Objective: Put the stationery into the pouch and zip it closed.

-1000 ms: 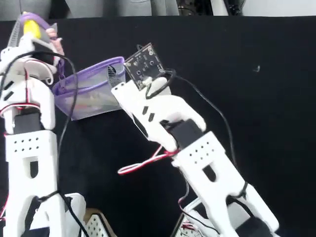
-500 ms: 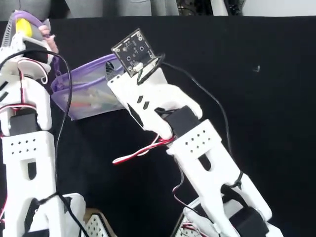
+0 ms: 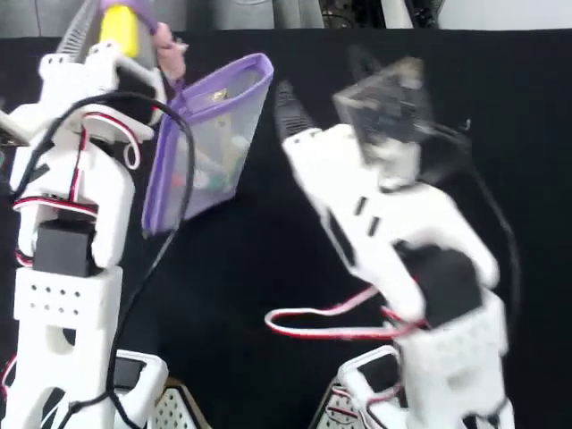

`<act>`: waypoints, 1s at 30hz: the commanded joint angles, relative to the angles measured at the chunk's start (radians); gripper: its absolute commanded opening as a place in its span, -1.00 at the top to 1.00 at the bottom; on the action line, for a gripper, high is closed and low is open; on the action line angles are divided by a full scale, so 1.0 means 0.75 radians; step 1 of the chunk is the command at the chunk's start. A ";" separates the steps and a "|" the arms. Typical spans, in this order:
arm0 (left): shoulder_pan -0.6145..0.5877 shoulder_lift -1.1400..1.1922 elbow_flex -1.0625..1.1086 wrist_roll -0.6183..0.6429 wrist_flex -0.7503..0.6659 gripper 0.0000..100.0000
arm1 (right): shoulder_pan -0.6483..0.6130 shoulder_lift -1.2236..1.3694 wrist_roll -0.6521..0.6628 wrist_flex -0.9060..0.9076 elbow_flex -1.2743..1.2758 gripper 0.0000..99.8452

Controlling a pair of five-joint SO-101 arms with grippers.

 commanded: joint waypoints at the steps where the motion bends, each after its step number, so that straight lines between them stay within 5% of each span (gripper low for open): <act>1: 0.138 -0.045 -0.224 -0.127 0.117 0.94 | 0.141 -0.107 0.016 0.049 -0.130 0.43; 14: 0.189 -0.043 -0.422 -0.215 0.336 0.94 | 0.258 -0.124 0.025 0.074 -0.181 0.43; 21: 0.275 -0.043 -0.422 -0.432 0.411 0.94 | 0.248 -0.122 0.078 0.086 -0.171 0.43; 30: 0.273 -0.045 -0.422 -0.477 0.466 0.94 | -0.027 -0.216 -0.043 0.389 -0.118 0.43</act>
